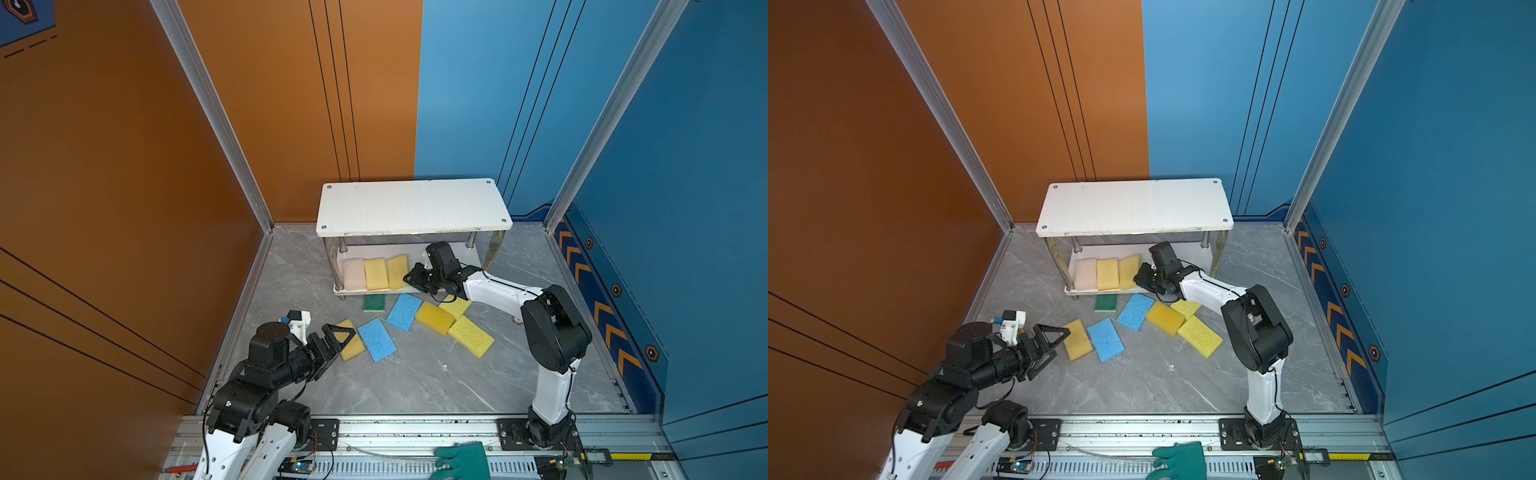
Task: Place and organize the cleaning sponges onto the shelf
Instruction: 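Push the yellow sponge onto the lower shelf with the right gripper, then open the right gripper to release the yellow sponge on the shelf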
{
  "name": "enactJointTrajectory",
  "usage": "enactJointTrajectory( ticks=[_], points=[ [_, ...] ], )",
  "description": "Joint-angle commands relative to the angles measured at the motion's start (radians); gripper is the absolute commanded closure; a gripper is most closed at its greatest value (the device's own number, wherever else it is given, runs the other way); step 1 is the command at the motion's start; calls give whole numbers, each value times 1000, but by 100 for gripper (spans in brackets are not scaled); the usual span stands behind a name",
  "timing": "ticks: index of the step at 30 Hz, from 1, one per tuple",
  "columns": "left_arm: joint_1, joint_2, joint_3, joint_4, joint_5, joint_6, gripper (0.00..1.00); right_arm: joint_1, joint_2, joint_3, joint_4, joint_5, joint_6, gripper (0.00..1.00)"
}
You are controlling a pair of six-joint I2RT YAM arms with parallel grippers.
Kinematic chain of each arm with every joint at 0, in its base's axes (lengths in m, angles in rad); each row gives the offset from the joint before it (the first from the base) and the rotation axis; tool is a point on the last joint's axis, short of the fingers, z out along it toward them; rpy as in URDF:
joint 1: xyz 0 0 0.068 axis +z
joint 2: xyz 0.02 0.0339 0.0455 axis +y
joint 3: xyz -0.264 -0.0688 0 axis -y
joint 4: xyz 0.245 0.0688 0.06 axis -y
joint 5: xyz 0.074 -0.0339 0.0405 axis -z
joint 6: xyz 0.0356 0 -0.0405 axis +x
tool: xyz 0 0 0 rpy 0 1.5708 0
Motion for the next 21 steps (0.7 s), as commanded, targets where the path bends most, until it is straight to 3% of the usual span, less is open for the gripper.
enactJointTrajectory(
  ticks=[1,12,21],
  points=[
    [28,17,0,-12,61,37,2,-9,25,19,2,-14,-6,65],
    [105,62,19,-12,132,76,2,-19,13,18,-30,-14,-26,36],
    [132,50,1,-11,151,66,2,-24,-34,16,-78,-2,-58,32]
  ],
)
